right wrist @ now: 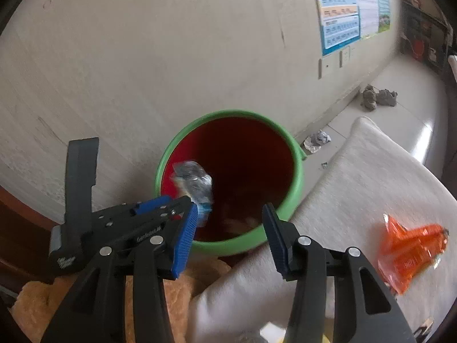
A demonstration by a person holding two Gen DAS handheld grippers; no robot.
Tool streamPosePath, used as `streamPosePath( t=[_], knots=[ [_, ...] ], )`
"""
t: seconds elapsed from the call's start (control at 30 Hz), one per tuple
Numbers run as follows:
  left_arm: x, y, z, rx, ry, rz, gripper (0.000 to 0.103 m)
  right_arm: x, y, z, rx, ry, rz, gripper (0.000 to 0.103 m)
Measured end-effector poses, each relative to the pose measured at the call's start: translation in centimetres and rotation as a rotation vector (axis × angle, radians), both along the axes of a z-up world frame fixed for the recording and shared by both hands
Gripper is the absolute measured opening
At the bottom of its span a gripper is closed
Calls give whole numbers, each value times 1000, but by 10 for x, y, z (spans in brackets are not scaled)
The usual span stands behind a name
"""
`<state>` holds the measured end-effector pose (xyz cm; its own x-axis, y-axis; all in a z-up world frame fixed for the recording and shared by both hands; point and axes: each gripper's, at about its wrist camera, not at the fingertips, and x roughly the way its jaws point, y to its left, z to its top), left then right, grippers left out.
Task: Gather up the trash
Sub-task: 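Carry both items over the red bin and open both grippers to drop them, then move both grippers back over the table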
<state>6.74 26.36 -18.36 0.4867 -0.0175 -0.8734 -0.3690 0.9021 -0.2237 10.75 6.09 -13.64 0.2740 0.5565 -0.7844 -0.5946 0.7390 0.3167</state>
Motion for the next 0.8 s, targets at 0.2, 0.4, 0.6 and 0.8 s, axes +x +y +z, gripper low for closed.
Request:
streamPosePath(
  t=[0.2,0.4,0.6,0.8],
  knots=[
    [-5,-14,11,34,-25,-25,45,-13,-47,24,42,-32,-70,47],
    [-22,-45,34,25,-74,-102,46,-26,-112,46,41,-101,-168,48],
    [-48,-95,49,-16,-93,-202,55,-60,-176,48,-13,-144,-262,51],
    [-81,-136,36,-143,-6,-245,60,-90,-216,28,-56,-103,-338,51]
  ],
)
